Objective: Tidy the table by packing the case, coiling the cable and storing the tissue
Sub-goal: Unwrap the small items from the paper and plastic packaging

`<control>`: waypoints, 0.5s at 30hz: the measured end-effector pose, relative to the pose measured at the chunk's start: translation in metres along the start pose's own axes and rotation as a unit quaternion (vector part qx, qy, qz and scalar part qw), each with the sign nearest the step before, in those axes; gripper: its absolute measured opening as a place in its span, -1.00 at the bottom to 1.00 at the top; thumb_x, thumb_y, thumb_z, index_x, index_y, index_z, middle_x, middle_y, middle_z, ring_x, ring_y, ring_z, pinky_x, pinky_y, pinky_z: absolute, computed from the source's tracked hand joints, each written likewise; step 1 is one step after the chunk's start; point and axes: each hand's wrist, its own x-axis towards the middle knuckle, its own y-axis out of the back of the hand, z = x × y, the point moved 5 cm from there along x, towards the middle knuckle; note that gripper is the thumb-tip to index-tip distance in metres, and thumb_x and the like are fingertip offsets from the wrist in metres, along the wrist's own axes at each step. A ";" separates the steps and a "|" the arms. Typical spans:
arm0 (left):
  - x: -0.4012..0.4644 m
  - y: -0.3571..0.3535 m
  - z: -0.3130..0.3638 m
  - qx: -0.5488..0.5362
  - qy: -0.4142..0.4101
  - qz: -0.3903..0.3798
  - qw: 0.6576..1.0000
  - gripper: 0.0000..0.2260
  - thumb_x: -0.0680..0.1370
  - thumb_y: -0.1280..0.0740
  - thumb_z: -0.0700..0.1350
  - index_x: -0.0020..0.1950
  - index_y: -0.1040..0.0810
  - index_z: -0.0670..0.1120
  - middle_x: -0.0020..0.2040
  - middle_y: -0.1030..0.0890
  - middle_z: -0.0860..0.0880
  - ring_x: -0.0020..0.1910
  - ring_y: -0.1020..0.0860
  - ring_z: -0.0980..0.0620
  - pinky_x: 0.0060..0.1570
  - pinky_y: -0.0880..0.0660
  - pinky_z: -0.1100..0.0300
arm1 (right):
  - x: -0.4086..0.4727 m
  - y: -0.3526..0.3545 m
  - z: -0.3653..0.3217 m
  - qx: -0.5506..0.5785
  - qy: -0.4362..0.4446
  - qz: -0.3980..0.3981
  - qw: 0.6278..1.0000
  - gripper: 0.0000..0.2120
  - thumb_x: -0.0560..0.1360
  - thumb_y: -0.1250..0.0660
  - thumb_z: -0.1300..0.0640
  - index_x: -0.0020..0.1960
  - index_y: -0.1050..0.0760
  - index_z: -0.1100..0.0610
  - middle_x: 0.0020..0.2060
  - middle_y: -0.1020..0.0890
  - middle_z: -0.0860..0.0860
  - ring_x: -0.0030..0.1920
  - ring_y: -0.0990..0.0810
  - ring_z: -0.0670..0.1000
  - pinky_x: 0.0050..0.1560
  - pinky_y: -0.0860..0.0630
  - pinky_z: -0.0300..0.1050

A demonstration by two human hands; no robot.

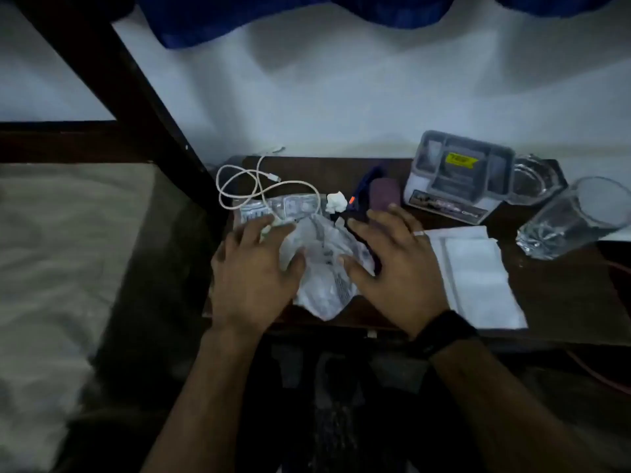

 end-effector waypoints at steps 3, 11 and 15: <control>0.012 -0.013 -0.002 0.003 0.061 -0.042 0.997 -0.47 0.54 -0.30 0.25 0.49 -0.37 0.15 0.52 -0.35 0.02 0.47 -0.32 -0.18 0.34 -0.33 -0.27 | 0.014 -0.007 0.011 -0.011 0.028 -0.012 0.999 -0.66 0.50 -0.38 -0.09 0.22 -0.65 0.01 0.09 -0.68 0.05 0.09 -0.61 0.25 0.08 -0.54 0.16; 0.036 -0.009 -0.008 -0.036 0.099 -0.058 0.993 -0.54 0.55 -0.36 0.14 0.43 -0.43 0.12 0.27 -0.62 0.01 0.28 -0.56 -0.14 0.32 -0.43 -0.17 | 0.017 -0.011 0.025 -0.007 -0.001 -0.039 0.999 -0.66 0.45 -0.36 -0.07 0.19 -0.66 -0.07 -0.04 -0.71 0.00 -0.03 -0.64 0.21 -0.05 -0.46 0.04; 0.041 -0.001 -0.012 -0.145 0.096 -0.040 0.984 -0.54 0.55 -0.42 0.06 0.43 -0.45 0.06 -0.05 -0.59 0.20 0.14 -0.60 0.00 0.22 -0.51 0.02 | 0.022 0.000 0.030 0.066 -0.020 0.006 0.998 -0.65 0.46 -0.37 -0.02 0.21 -0.65 0.03 0.01 -0.68 0.08 -0.01 -0.64 0.25 0.00 -0.57 0.17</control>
